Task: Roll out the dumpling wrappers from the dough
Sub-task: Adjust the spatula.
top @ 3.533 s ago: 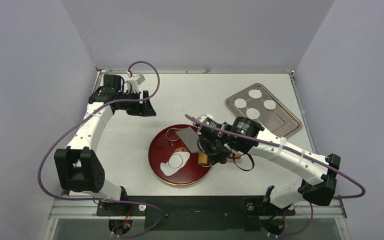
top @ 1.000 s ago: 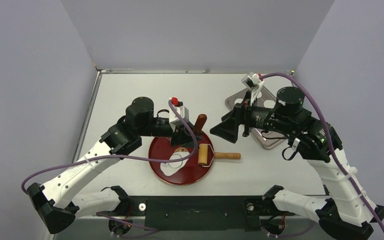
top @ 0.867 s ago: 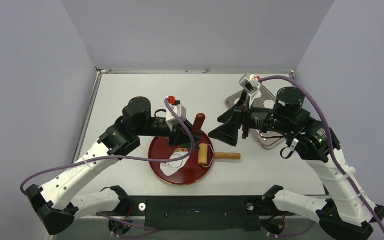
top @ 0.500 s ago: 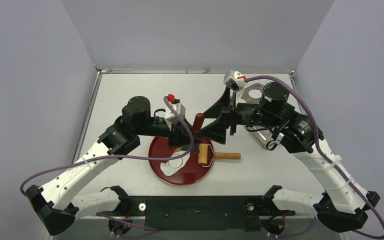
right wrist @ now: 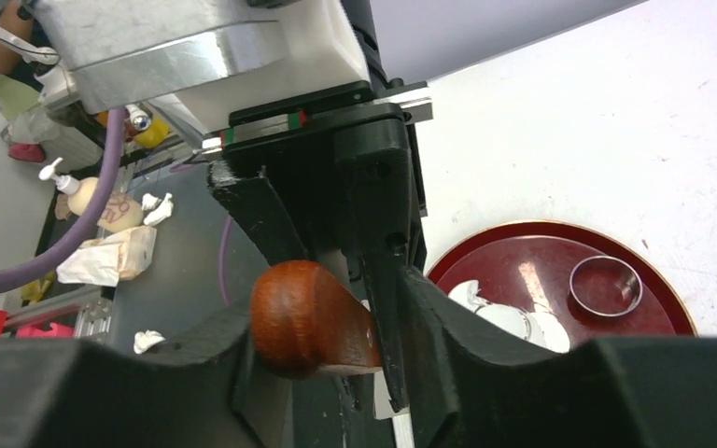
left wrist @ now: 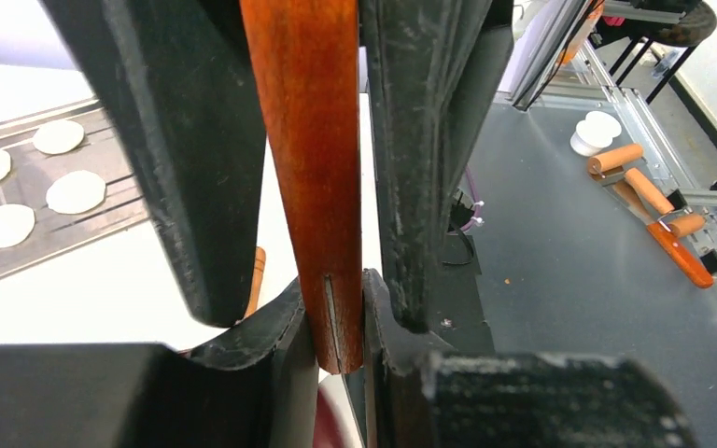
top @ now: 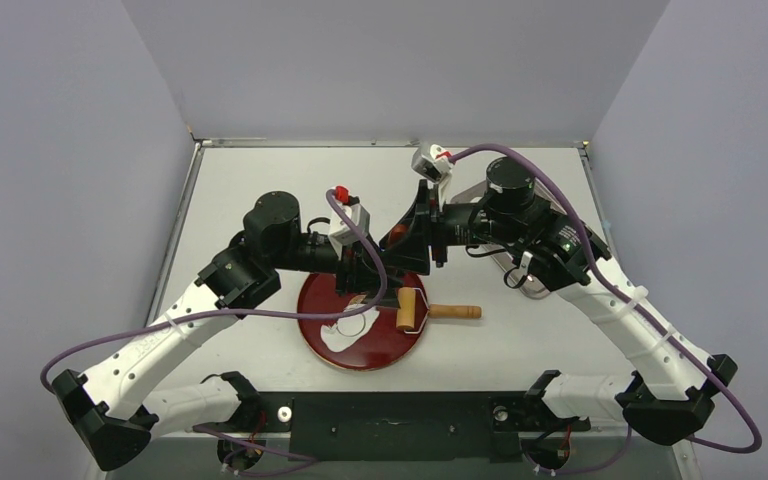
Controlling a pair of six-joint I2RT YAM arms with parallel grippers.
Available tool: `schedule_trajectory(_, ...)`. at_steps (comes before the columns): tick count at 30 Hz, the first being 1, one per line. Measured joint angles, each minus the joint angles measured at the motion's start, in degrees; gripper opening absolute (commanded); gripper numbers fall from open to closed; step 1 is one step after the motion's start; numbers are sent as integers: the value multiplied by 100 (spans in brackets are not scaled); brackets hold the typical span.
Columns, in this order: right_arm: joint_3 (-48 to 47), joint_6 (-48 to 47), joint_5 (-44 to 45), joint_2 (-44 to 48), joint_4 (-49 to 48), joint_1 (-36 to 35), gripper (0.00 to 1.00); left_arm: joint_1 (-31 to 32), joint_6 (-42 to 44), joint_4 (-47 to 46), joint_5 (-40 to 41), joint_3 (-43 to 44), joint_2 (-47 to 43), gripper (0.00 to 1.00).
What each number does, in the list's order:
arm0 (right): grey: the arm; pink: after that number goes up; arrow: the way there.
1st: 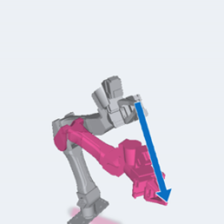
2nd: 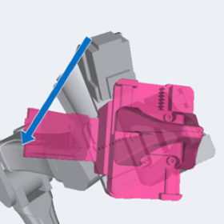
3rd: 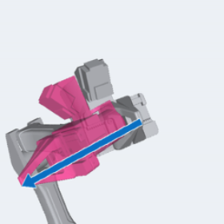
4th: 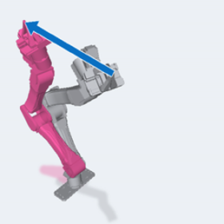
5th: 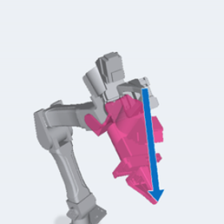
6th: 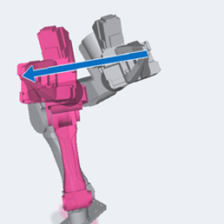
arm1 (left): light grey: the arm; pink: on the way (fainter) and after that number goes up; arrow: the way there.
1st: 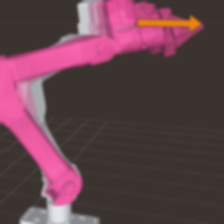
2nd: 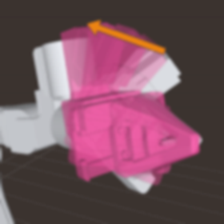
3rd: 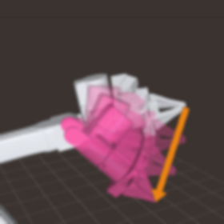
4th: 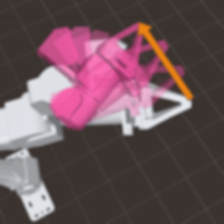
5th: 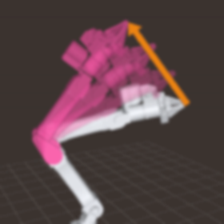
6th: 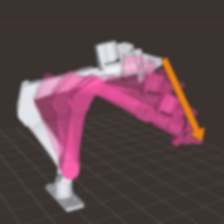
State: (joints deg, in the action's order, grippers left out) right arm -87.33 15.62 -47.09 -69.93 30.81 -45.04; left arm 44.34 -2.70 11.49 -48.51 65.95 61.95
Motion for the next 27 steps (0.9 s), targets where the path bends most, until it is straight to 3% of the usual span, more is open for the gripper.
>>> schedule_trajectory(2,0,-2,-20,0,-22,0,28,-13,-52,-7,-24,0,-2,0)
schedule_trajectory(6,2,-107,-31,0,-46,-2,0,-37,-157,-15,-63,0,20,0)
schedule_trajectory(11,11,-363,0,22,-39,-9,0,-55,-516,-24,-249,0,26,1)
schedule_trajectory(12,20,-356,33,31,-48,-9,0,-61,-531,-44,-247,0,31,11)
schedule_trajectory(13,26,-350,83,39,-50,-9,0,-70,-553,-52,-229,0,35,29)
schedule_trajectory(15,118,-310,330,105,-114,-37,0,-94,-573,-57,-142,-2,42,35)
schedule_trajectory(27,1158,549,2129,382,-173,-22,0,-612,-269,74,632,-94,-280,45)
